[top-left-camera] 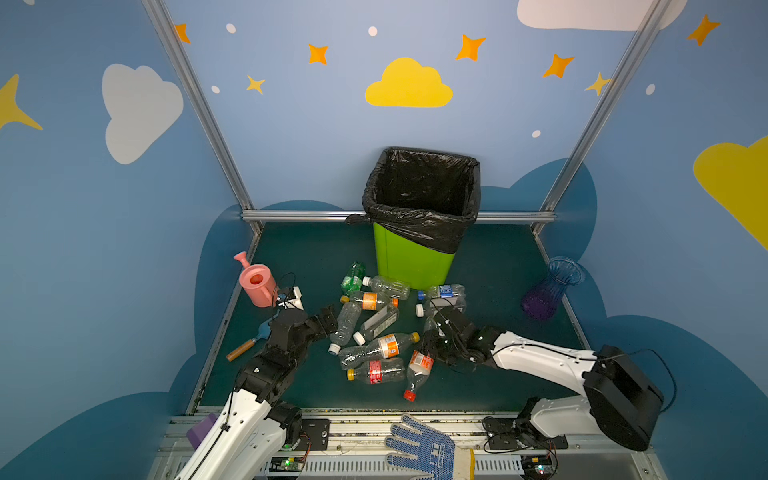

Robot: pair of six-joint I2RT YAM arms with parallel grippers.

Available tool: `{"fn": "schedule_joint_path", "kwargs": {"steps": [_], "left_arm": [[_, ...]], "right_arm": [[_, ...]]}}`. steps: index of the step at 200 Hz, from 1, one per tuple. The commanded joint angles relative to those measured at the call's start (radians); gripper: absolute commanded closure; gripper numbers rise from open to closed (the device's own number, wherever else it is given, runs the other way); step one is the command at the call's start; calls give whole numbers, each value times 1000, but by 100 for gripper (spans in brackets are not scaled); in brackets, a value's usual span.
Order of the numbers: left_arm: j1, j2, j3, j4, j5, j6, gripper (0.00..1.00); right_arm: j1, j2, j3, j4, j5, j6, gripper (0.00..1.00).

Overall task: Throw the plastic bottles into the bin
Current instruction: 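Close the right gripper on the clear red-labelled bottle in the pile, then lift the clear bottle high with the right gripper and release it over the bin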

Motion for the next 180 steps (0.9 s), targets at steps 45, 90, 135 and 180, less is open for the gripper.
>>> {"fn": "schedule_joint_path", "kwargs": {"steps": [45, 90, 135, 180], "left_arm": [[15, 52, -45, 11, -49, -48, 0], [41, 117, -62, 54, -41, -60, 0], [73, 194, -50, 81, -19, -74, 0], [79, 217, -41, 94, 9, -85, 0]], "right_arm": [[-215, -330, 286, -333, 160, -311, 44], [-497, -387, 815, -461, 271, -678, 42], [-526, -340, 1073, -209, 335, -817, 39], [-534, 0, 1205, -79, 121, -715, 35]]}}
